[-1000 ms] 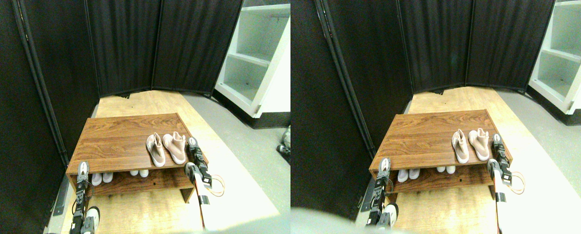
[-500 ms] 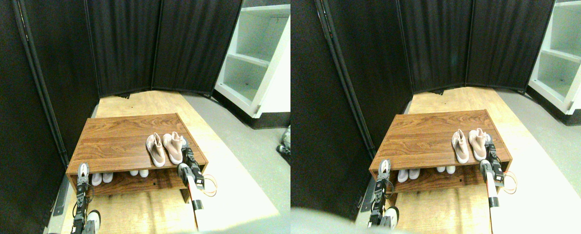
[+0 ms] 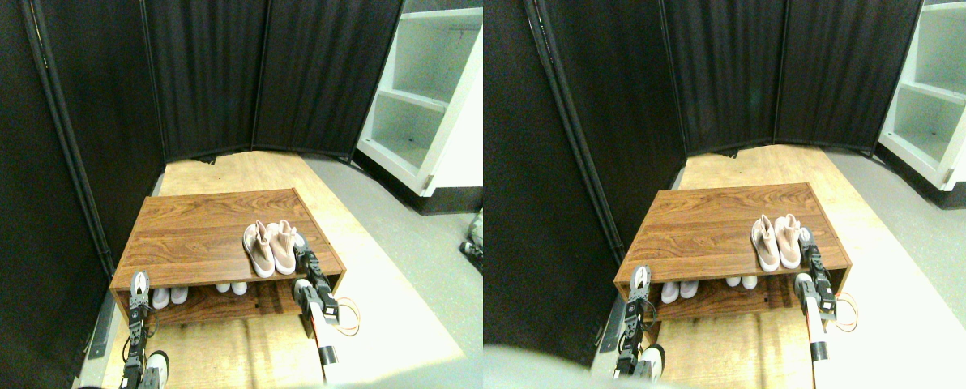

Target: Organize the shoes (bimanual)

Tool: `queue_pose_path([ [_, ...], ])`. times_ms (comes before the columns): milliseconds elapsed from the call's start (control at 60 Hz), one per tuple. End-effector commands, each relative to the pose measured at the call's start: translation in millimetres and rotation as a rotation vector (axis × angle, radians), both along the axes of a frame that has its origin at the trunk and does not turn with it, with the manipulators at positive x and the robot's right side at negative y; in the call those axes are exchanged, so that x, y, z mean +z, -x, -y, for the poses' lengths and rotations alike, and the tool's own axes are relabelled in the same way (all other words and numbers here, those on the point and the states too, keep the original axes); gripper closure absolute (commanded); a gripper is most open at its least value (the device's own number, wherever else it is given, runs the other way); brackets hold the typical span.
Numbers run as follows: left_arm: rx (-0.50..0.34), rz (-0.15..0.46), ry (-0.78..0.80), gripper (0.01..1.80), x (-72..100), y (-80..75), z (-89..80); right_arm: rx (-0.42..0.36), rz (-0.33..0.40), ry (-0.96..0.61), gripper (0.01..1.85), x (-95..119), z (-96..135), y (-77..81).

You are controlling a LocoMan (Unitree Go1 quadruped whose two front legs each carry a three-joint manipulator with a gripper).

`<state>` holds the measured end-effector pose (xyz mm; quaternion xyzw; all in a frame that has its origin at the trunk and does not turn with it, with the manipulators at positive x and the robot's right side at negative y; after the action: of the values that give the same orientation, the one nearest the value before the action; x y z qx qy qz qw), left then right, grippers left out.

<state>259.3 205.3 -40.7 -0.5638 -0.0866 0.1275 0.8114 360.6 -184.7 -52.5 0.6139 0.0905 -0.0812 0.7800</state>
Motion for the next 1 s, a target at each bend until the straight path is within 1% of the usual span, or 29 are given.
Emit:
queue_pose_path([
  [17, -0.003, 0.035, -0.010, 1.80, 5.2, -3.2, 2.1, 0.015, -0.066, -0.030, 1.85, -13, -6, 4.3],
  [67, 0.002, 0.039, -0.006, 1.80, 4.8, -3.9, 2.3, 0.032, -0.060, -0.029, 1.85, -13, -7, 5.3],
  [100, -0.002, 0.042, -0.004, 1.80, 4.2, -4.8, 2.4, 0.058, -0.043, -0.025, 1.85, -14, -9, 6.4],
  [167, 0.004, 0.044, 0.004, 1.80, 3.7, -5.7, 2.2, 0.060, -0.042, -0.044, 1.85, -16, -11, 6.9],
  [233, 0.013, 0.040, 0.004, 1.80, 3.7, -6.8, 1.2, 0.052, -0.044, -0.039, 1.85, -17, -13, 8.0],
  [283, 0.014, 0.040, 0.005, 1.80, 3.9, -7.4, 1.2, 0.049, -0.038, -0.001, 1.85, -16, -11, 8.1],
  [317, 0.013, 0.042, 0.007, 1.80, 3.8, -7.7, 1.0, 0.046, -0.037, -0.012, 1.85, -16, -10, 7.6],
  [383, 0.013, 0.042, 0.005, 1.80, 2.9, -8.8, -0.5, -0.014, -0.046, 0.005, 1.85, -11, -6, 7.1],
  [450, 0.012, 0.041, 0.005, 1.80, 2.6, -9.5, -1.3, -0.016, -0.039, 0.002, 1.85, -7, -1, 6.8],
  [500, 0.010, 0.040, 0.004, 1.80, 2.4, -10.0, -1.7, -0.017, -0.030, 0.006, 1.85, -5, 1, 6.4],
  [517, 0.010, 0.040, 0.002, 1.80, 2.4, -10.4, -1.7, -0.020, -0.003, 0.024, 1.85, -4, 3, 6.2],
  [550, 0.014, 0.035, 0.007, 1.80, 2.9, -10.8, -1.9, -0.057, 0.014, 0.018, 1.85, 1, 6, 5.9],
  [600, 0.013, 0.032, 0.006, 1.80, 2.7, -12.0, -2.9, -0.066, 0.033, 0.029, 1.85, 11, 13, 6.3],
  [633, 0.014, 0.032, 0.006, 1.80, 2.7, -12.2, -3.0, -0.067, 0.043, 0.043, 1.85, 14, 15, 6.3],
  [650, 0.013, 0.031, 0.007, 1.80, 2.5, -12.7, -3.4, -0.065, 0.081, 0.080, 1.85, 19, 18, 6.0],
  [683, 0.007, 0.034, 0.014, 1.80, 2.4, -13.5, -4.1, -0.075, 0.126, 0.077, 1.85, 28, 27, 5.6],
  [700, 0.007, 0.033, 0.017, 1.80, 2.4, -13.6, -4.3, -0.080, 0.135, 0.091, 1.85, 32, 29, 6.6],
  [733, 0.013, 0.034, 0.022, 1.80, 2.3, -14.4, -4.6, -0.102, 0.176, 0.158, 1.85, 46, 36, 10.6],
  [750, 0.013, 0.034, 0.022, 1.80, 2.3, -14.4, -4.6, -0.102, 0.176, 0.158, 1.85, 46, 36, 10.6],
  [783, 0.014, 0.039, 0.028, 1.80, 2.2, -15.4, -4.6, -0.120, 0.210, 0.160, 1.85, 58, 43, 14.7],
  [800, 0.014, 0.039, 0.028, 1.80, 2.2, -15.4, -4.6, -0.120, 0.210, 0.160, 1.85, 58, 43, 14.7],
  [833, 0.016, 0.036, 0.035, 1.80, 1.9, -16.6, -4.8, -0.102, 0.268, 0.179, 1.85, 73, 49, 22.8],
  [850, 0.016, 0.036, 0.035, 1.80, 1.9, -16.6, -4.8, -0.102, 0.268, 0.179, 1.85, 73, 49, 22.8],
  [883, 0.016, 0.032, 0.035, 1.80, 2.0, -17.4, -4.6, -0.104, 0.298, 0.187, 1.85, 82, 51, 30.4],
  [900, 0.013, 0.030, 0.035, 1.80, 2.1, -17.5, -4.6, -0.109, 0.300, 0.193, 1.85, 84, 51, 32.5],
  [933, 0.012, 0.022, 0.033, 1.80, 2.8, -18.1, -4.1, -0.125, 0.302, 0.202, 1.85, 90, 51, 41.6],
  [950, 0.012, 0.022, 0.033, 1.80, 2.8, -18.1, -4.1, -0.125, 0.302, 0.202, 1.85, 90, 51, 41.6],
  [983, 0.004, 0.020, 0.030, 1.80, 3.1, -18.7, -3.9, -0.130, 0.307, 0.197, 1.85, 95, 49, 50.8],
  [1000, 0.004, 0.020, 0.030, 1.80, 3.2, -18.8, -3.8, -0.127, 0.312, 0.200, 1.85, 96, 48, 52.8],
])
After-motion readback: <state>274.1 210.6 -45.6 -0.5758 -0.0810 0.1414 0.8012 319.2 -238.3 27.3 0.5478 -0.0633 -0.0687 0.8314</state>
